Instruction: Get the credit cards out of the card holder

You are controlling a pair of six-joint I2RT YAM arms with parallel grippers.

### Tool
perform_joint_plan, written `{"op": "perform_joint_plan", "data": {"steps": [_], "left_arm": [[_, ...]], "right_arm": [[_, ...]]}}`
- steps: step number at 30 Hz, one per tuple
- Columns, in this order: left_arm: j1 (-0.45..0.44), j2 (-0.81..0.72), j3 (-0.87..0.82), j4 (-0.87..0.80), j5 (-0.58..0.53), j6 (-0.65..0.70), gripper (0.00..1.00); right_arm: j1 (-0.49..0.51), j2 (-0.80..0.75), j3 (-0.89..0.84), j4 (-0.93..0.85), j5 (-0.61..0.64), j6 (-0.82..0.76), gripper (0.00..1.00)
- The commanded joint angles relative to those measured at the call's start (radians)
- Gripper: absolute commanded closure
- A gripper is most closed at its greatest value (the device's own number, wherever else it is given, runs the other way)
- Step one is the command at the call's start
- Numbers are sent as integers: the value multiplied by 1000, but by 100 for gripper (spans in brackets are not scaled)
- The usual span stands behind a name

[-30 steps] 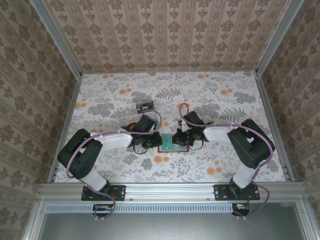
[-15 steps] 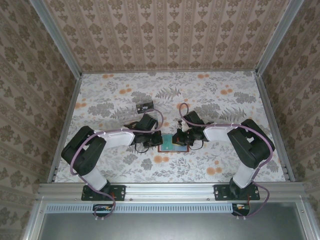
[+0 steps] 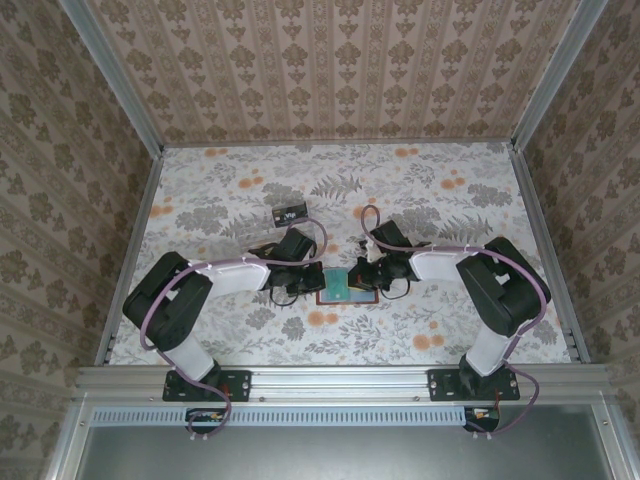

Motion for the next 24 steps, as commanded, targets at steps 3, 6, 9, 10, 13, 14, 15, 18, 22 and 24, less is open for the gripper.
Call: {"op": "perform_joint_plan", "data": {"steps": [3,6,9,10,13,14,15,18,22,24], "left_arm": [[0,38,-7,-107,-43,-2,100],[1,38,-7,-104,-39,0,100],[-1,37,-6,-101,-35,-1,100],[-1,39,-5,-98,-33,-1,100],[-1,41,1,-96,-28,2,100],[-2,43,0,-95,-28,1,100],[-3,42,1,-94,-26,1,100],[-3,41,3,-94,-24,1,100],[-3,41,1,-96,-26,1,100],[-3,41,3,-98,-28,0,100]], "right_arm": [[-16,-8,-1,-64,5,-25,100],[-18,-7,-9,-46,-3,-18,100],[-18,0,-17,-3,-27,3,91],[-18,4,-20,13,-34,12,83],[-18,23,-31,67,-52,41,79],[-18,29,-32,79,-56,48,79],[-18,36,-32,87,-59,54,79],[-17,50,-36,108,-66,62,80],[-19,50,-40,101,-60,60,90],[-25,39,-48,94,-50,56,93]]}}
